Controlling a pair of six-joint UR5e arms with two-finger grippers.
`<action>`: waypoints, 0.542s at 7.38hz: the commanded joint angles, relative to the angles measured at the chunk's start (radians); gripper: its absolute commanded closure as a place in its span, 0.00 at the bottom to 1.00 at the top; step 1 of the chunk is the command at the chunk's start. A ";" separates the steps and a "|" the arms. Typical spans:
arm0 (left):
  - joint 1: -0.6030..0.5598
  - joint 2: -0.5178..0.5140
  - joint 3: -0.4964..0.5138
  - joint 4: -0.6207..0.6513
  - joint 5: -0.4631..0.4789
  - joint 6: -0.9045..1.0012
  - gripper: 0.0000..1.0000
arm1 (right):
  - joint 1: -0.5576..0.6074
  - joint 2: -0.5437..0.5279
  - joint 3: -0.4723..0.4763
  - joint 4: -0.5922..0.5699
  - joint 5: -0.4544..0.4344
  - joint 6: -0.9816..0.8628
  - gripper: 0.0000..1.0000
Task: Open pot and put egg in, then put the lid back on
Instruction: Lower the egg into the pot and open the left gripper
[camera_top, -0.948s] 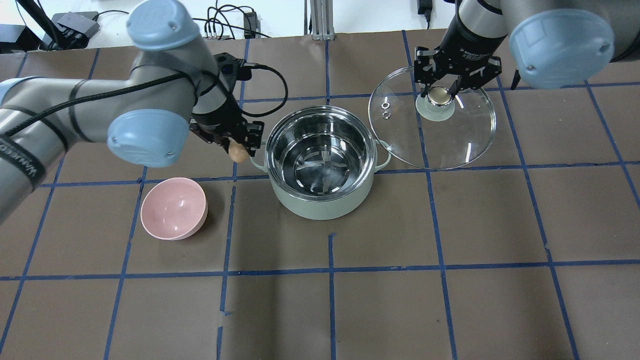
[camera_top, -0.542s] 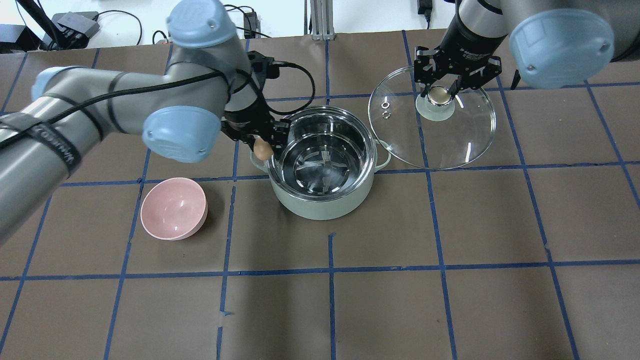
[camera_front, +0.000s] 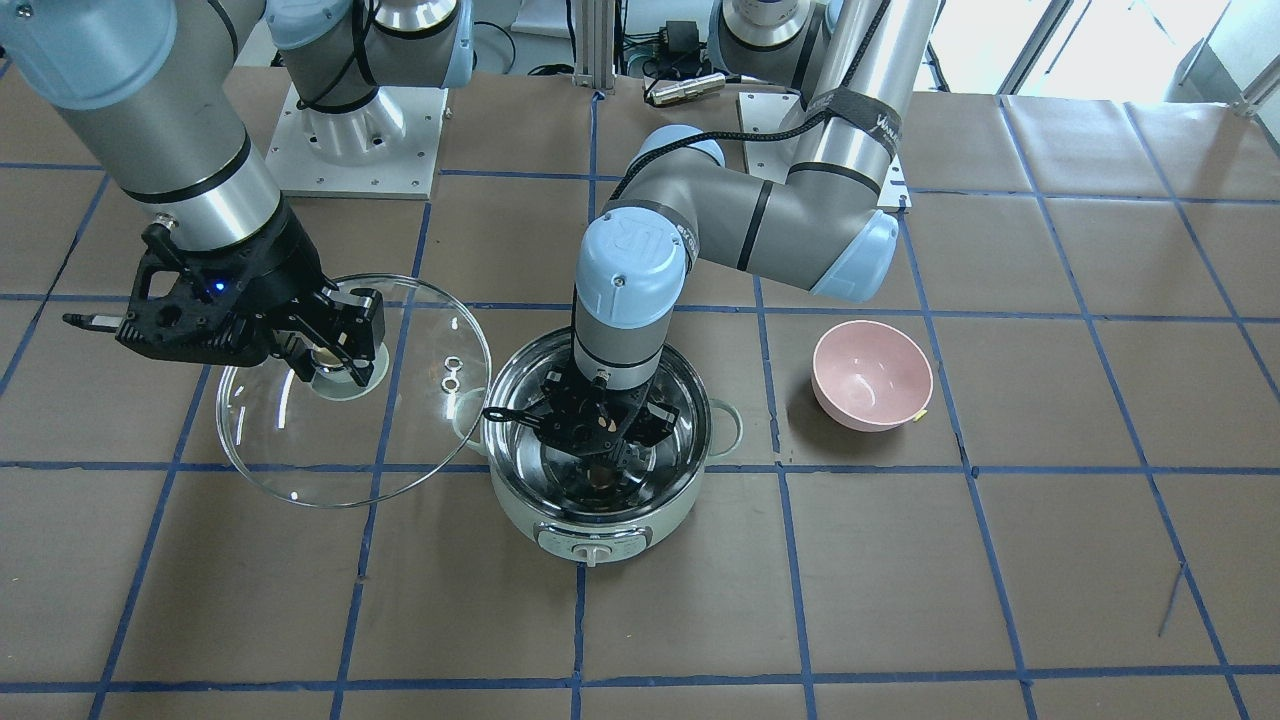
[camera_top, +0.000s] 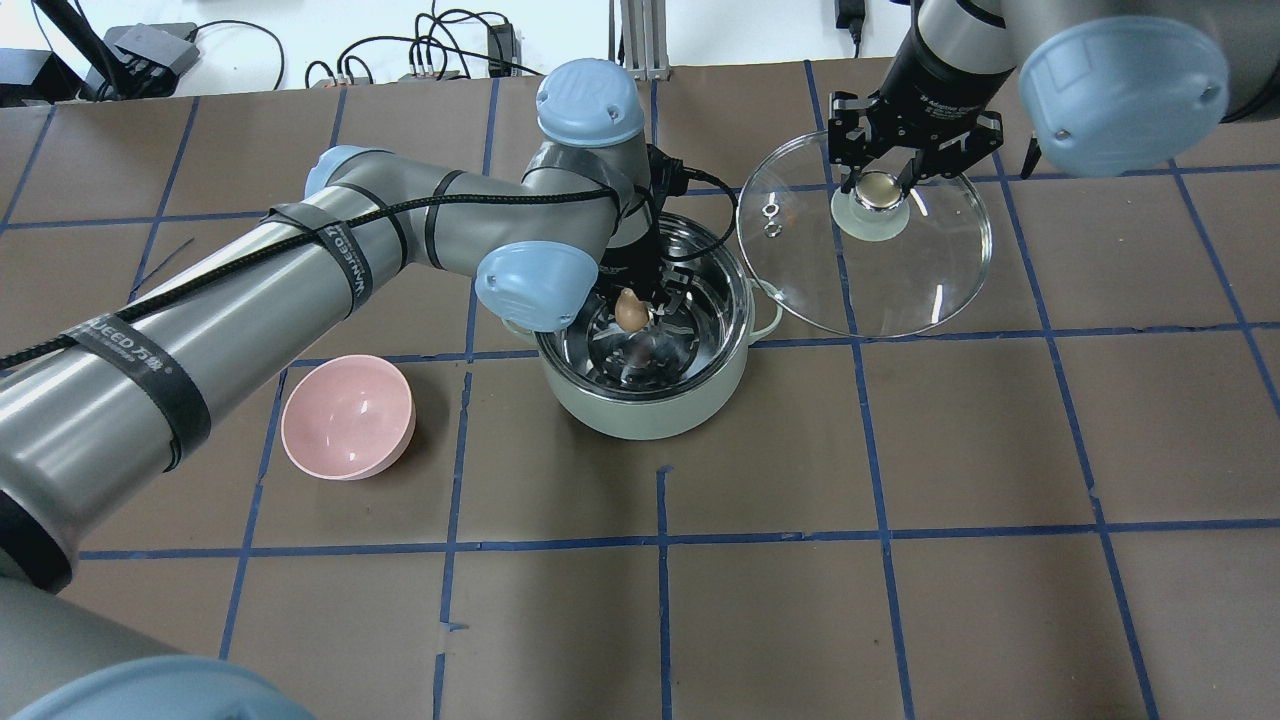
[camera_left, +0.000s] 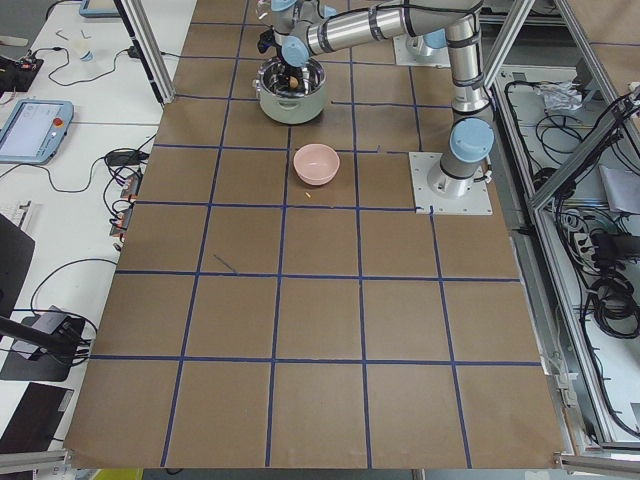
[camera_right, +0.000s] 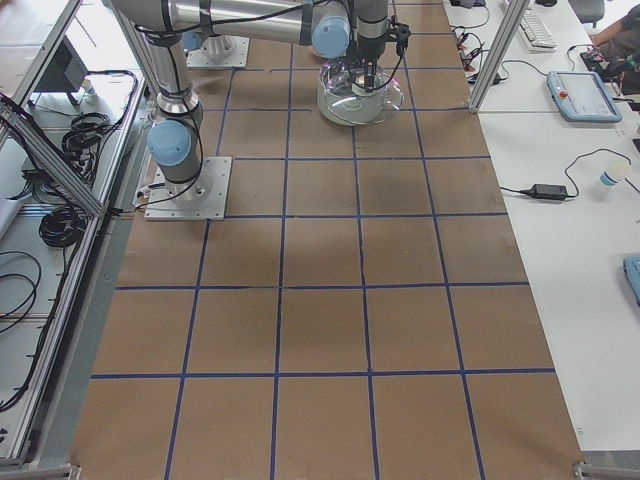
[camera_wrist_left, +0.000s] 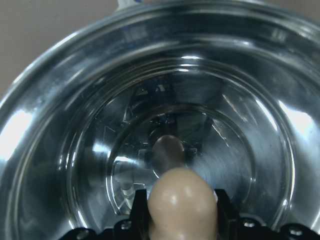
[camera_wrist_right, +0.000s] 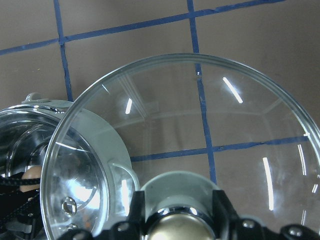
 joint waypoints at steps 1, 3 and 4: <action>0.000 0.023 0.011 -0.008 0.003 0.001 0.05 | 0.000 0.000 0.002 0.000 0.000 0.000 0.66; 0.031 0.105 0.021 -0.095 0.000 0.005 0.01 | 0.005 0.000 0.002 0.000 -0.004 0.005 0.66; 0.052 0.169 0.021 -0.170 0.000 0.005 0.00 | 0.017 0.000 0.005 -0.003 -0.001 0.038 0.66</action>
